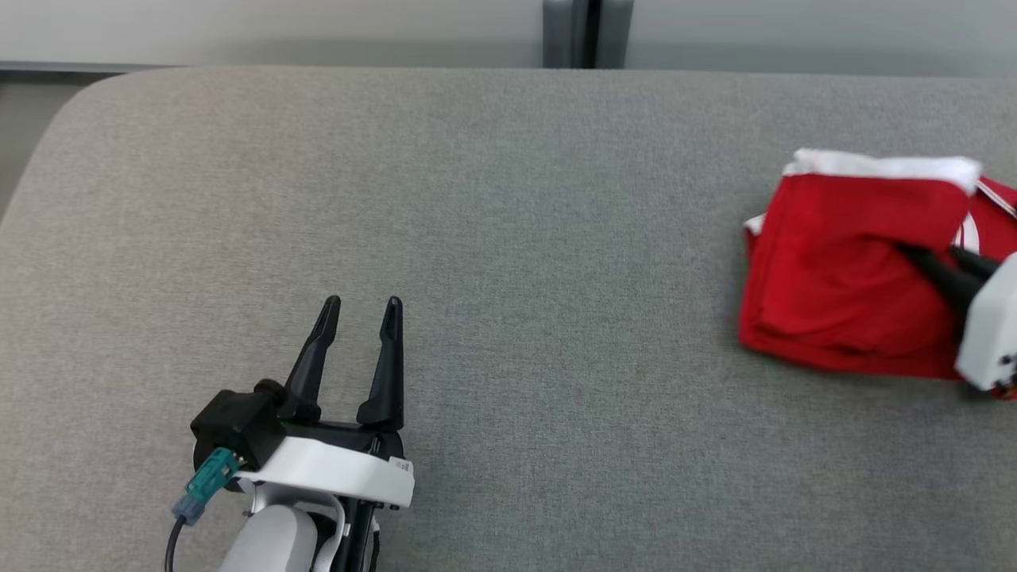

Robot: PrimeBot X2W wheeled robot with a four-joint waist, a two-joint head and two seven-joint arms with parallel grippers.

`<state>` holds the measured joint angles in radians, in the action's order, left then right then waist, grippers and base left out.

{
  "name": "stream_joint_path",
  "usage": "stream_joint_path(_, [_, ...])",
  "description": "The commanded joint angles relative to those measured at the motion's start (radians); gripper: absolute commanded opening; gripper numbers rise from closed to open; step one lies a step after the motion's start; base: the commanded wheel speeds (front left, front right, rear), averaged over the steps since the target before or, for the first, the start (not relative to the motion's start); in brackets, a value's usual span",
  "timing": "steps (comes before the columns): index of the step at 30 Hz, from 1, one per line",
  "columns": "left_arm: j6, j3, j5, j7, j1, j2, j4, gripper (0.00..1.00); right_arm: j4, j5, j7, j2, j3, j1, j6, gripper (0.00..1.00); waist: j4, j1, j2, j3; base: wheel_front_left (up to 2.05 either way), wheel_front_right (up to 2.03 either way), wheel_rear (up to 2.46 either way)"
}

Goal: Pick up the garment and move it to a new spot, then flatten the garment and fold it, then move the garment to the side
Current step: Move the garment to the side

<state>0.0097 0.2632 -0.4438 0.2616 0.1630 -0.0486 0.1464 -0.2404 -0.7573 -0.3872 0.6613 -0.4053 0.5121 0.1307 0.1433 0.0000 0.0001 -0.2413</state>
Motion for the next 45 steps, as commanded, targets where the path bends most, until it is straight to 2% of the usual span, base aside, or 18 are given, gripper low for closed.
stream_joint_path(1, [0.0, -0.001, -0.01, 0.003, 0.018, -0.004, -0.002, 1.0, 0.012, -0.011, -0.013, 0.02, 0.023, 0.009, 0.0, 0.0, -0.015, 0.0, -0.0001, -0.024, 0.0, 0.0, 0.0])
stream_joint_path(5, [0.0, 0.0, -0.022, 0.003, 0.043, -0.004, -0.003, 1.0, 0.051, -0.005, -0.058, 0.108, 0.111, -0.01, 0.0, 0.0, -0.022, 0.0, -0.0001, -0.064, 0.0, 0.0, 0.0])
stream_joint_path(12, [-0.016, 0.001, -0.028, 0.003, 0.086, -0.004, 0.005, 1.0, 0.051, 0.01, -0.118, 0.222, 0.263, -0.057, 0.0, 0.0, -0.009, 0.0, -0.0001, -0.136, 0.0, 0.0, 0.0])
stream_joint_path(18, [-0.02, 0.004, -0.041, 0.003, 0.12, -0.004, 0.009, 1.0, 0.034, 0.105, -0.134, 0.316, 0.364, -0.115, 0.0, 0.0, 0.015, 0.0, -0.0001, -0.193, 0.0, 0.0, 0.0])
stream_joint_path(22, [-0.022, 0.013, -0.05, 0.003, 0.132, -0.004, 0.009, 1.0, 0.024, 0.156, -0.142, 0.338, 0.4, -0.136, 0.0, 0.0, 0.029, 0.0, -0.0001, -0.22, 0.0, 0.0, 0.0])
stream_joint_path(31, [-0.024, 0.031, -0.062, 0.003, 0.179, -0.004, 0.01, 1.0, 0.009, 0.352, -0.201, 0.392, 0.497, -0.232, 0.0, 0.0, 0.068, 0.0, -0.0001, -0.299, 0.0, 0.0, 0.0])
stream_joint_path(36, [-0.026, 0.032, -0.066, 0.003, 0.191, -0.004, 0.013, 1.0, 0.009, 0.423, -0.228, 0.372, 0.549, -0.273, 0.0, 0.0, 0.072, 0.0, -0.0001, -0.317, 0.0, 0.0, 0.0])
stream_joint_path(40, [-0.028, 0.034, -0.067, 0.003, 0.199, -0.004, 0.016, 1.0, 0.012, 0.446, -0.252, 0.331, 0.582, -0.293, 0.0, 0.0, 0.072, 0.0, -0.0001, -0.322, 0.0, 0.0, 0.0])
stream_joint_path(41, [-0.027, 0.035, -0.067, 0.003, 0.2, -0.004, 0.017, 1.0, 0.017, 0.449, -0.251, 0.319, 0.589, -0.293, 0.0, 0.43, 0.072, 0.0, -0.0001, -0.322, 0.0, 0.0, 0.0])
stream_joint_path(42, [-0.026, 0.035, -0.066, 0.003, 0.201, -0.004, 0.018, 1.0, 0.02, 0.457, -0.244, 0.309, 0.598, -0.29, 0.0, 1.0, 0.072, 0.0, -0.0001, -0.322, 0.0, 0.0, 0.0])
stream_joint_path(45, [-0.024, 0.034, -0.064, 0.003, 0.198, -0.004, 0.023, 1.0, 0.025, 0.477, -0.238, 0.287, 0.603, -0.29, 0.0, 1.0, 0.07, 0.0, -0.0001, -0.315, 0.0, 0.0, 0.0])
